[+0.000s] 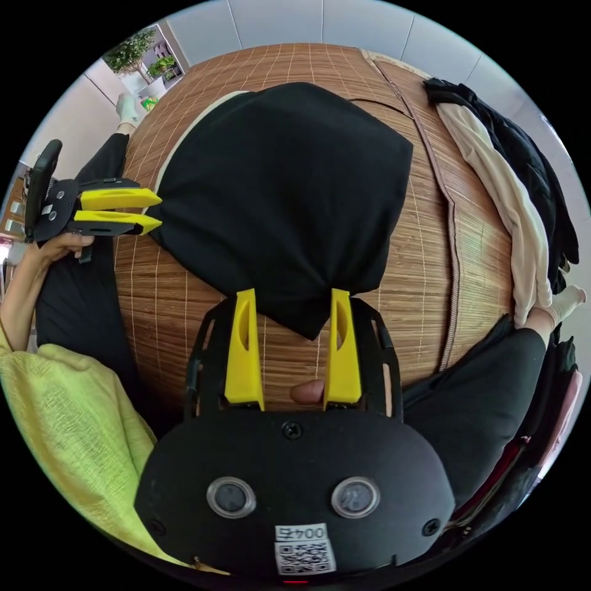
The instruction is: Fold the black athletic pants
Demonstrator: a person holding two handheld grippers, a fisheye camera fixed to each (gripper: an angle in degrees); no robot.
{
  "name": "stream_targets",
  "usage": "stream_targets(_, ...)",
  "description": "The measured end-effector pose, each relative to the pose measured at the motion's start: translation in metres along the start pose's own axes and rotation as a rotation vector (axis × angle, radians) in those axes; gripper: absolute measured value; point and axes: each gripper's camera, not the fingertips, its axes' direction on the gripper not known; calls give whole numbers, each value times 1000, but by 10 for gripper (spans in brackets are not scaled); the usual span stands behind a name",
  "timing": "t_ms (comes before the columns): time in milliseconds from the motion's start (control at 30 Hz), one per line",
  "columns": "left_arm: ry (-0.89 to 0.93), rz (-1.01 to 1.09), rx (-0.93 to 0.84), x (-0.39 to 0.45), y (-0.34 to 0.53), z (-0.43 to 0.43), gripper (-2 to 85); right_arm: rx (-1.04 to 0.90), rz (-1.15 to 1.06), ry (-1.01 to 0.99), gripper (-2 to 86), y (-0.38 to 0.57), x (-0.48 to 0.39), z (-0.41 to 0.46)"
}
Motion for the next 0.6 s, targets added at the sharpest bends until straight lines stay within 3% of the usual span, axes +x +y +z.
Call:
stream_targets(200,-39,43,91,13,18,-30,98,42,18,-9,165,9,-3,-23)
stream_targets(467,-137,125,-33,33,18,1,100,21,-19,24,141,1,-34,-14)
stream_targets(600,-102,92,-20,34,22,-1,103,-28,-15,28,141,-6,-41,2)
